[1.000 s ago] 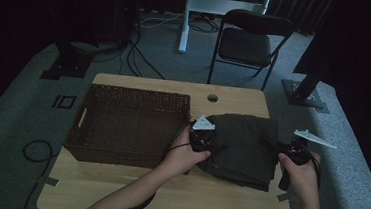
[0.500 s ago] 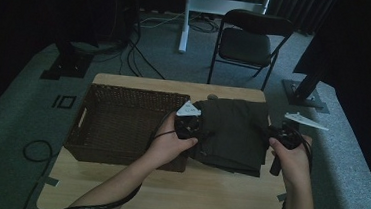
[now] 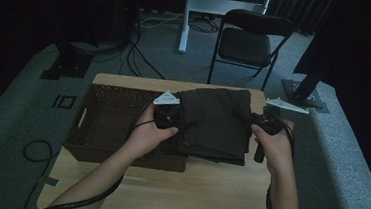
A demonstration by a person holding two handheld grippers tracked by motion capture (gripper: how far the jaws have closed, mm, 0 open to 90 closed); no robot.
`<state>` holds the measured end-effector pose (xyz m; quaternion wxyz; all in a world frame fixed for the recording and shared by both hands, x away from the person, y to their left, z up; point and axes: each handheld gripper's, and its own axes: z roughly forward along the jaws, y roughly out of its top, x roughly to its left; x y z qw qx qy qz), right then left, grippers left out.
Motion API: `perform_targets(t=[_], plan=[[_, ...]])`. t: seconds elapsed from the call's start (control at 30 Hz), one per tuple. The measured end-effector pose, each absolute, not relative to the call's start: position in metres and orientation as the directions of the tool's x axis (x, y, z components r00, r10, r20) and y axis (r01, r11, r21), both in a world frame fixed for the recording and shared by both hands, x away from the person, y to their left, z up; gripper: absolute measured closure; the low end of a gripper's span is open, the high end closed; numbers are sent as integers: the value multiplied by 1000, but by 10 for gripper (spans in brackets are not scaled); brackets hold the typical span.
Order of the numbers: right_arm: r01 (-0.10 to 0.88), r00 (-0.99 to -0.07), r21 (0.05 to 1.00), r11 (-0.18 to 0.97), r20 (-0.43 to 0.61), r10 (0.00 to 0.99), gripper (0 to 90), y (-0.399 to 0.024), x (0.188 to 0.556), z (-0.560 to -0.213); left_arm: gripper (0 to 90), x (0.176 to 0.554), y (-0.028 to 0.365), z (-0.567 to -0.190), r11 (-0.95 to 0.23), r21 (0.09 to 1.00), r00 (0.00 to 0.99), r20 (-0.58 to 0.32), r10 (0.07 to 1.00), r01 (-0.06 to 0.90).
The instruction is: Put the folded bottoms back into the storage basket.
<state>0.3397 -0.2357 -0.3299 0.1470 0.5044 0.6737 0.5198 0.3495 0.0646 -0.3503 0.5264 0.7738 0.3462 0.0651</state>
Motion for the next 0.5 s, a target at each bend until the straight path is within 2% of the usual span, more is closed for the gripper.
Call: perform_targets(t=[0.5], plan=[[522,-492,853,-20,320,809,711,-194,358,-318,675,356,107,-342,-172,864,718,-266,643,474]])
